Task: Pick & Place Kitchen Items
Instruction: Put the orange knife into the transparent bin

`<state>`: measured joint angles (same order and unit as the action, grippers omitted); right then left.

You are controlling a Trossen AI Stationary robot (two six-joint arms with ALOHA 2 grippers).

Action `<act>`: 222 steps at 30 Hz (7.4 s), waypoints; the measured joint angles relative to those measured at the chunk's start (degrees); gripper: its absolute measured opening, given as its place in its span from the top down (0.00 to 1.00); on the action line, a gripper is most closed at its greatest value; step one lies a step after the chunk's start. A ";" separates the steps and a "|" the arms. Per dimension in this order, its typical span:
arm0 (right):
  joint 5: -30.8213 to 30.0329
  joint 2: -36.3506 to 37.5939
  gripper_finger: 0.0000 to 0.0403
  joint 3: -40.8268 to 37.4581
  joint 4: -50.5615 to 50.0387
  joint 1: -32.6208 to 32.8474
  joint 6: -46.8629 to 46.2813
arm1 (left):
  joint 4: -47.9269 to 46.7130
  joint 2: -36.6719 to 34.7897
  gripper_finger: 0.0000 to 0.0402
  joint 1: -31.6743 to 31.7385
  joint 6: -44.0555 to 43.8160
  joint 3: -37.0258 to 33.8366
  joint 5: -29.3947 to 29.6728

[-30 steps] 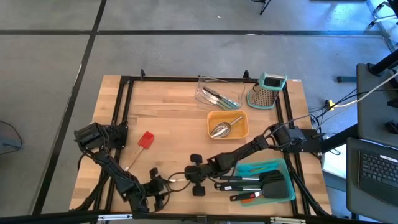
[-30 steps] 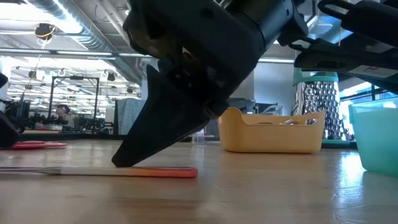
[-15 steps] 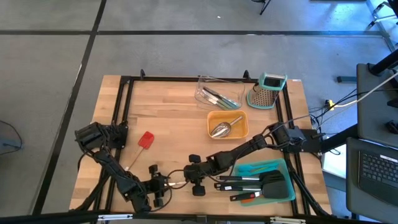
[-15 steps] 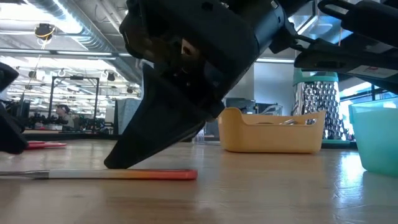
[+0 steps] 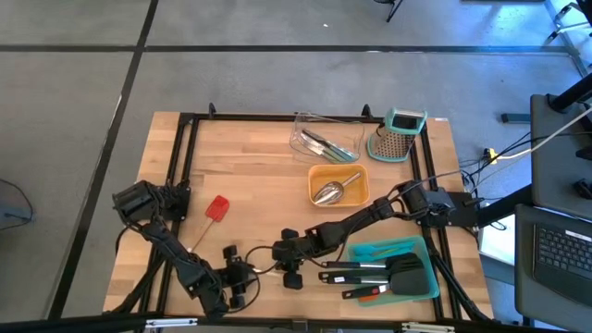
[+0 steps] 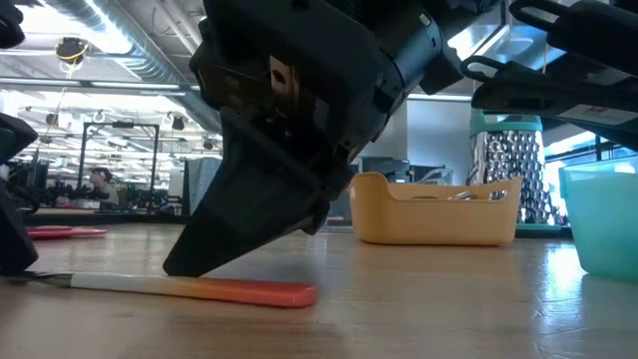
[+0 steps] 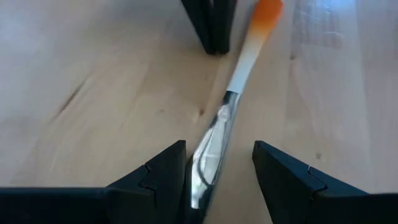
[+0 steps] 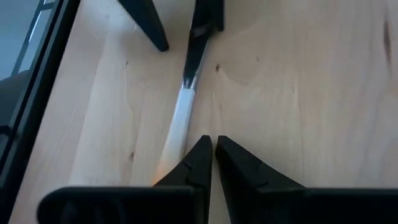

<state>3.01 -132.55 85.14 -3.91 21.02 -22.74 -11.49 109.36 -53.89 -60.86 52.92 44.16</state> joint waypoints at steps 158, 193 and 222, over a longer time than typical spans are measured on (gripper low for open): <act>-3.22 -4.76 0.63 14.23 -17.30 1.28 20.49 | -6.33 5.99 0.98 3.76 -6.10 5.97 -2.56; 1.25 -1.40 0.96 22.62 -35.57 -4.09 15.93 | 0.92 -8.96 0.57 -11.33 11.19 5.65 43.08; -18.23 18.49 0.96 35.54 -71.68 -30.64 20.41 | 18.87 -2.85 0.56 -13.52 26.05 5.73 45.73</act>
<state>-15.22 -114.06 120.68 -75.59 -9.63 -2.33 7.38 106.51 -67.41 -34.81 58.65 89.89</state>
